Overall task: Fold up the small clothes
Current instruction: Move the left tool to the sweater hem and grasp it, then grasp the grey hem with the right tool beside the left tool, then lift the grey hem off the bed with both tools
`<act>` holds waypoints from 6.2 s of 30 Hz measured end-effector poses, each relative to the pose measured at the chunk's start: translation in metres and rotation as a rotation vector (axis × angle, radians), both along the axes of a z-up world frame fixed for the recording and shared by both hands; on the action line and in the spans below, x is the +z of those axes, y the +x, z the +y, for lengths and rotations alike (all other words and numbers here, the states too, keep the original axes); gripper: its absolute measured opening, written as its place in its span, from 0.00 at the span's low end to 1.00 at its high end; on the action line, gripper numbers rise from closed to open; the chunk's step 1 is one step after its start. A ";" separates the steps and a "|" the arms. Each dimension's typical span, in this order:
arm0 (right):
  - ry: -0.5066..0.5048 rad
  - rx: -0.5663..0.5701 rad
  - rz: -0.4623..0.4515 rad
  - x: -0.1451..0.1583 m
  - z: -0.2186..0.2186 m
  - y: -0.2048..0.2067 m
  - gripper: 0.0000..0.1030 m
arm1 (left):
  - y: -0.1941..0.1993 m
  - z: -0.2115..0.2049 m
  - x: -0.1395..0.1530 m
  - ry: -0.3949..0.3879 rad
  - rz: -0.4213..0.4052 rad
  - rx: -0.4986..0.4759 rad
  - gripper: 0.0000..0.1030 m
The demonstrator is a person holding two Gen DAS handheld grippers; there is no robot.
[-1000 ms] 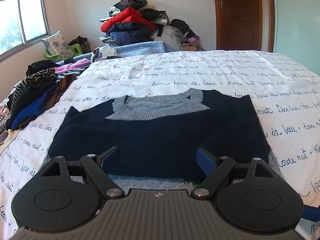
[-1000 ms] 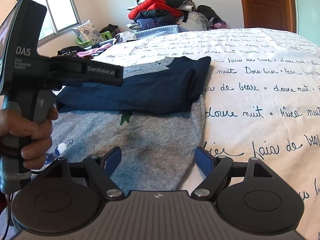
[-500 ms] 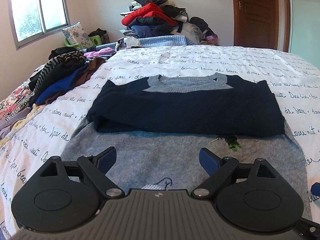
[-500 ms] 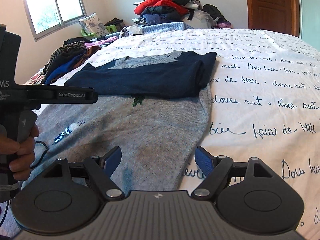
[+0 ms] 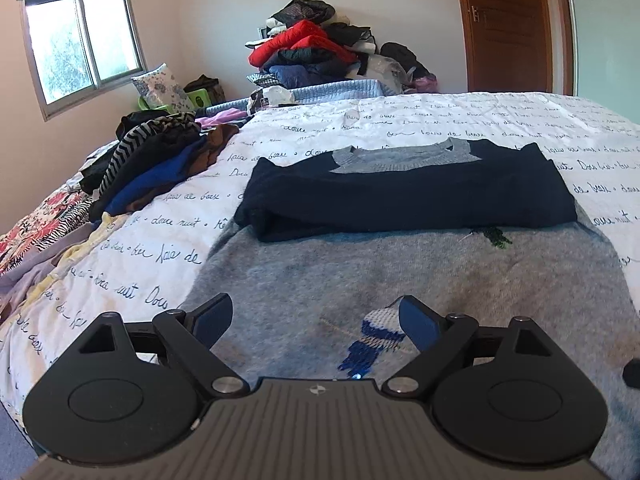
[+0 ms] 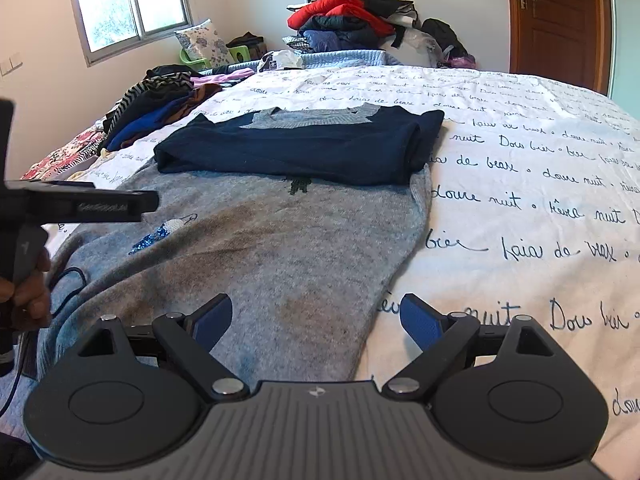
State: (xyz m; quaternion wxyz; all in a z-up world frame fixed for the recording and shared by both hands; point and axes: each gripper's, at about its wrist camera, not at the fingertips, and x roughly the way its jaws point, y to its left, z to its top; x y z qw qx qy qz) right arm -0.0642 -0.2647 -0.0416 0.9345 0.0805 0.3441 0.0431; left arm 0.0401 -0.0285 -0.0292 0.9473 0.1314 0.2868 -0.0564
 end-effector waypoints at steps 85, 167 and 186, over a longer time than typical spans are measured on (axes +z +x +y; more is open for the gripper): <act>0.507 0.422 0.305 -0.054 -0.008 -0.059 0.07 | -0.079 0.195 -0.004 -0.253 0.319 -0.367 0.12; 0.468 0.383 -0.076 0.025 -0.010 -0.045 0.06 | -0.045 0.176 0.050 -0.425 0.076 -0.214 0.12; 0.446 0.237 -0.177 0.045 -0.035 -0.053 0.06 | -0.010 0.137 0.050 -0.249 0.072 0.015 0.12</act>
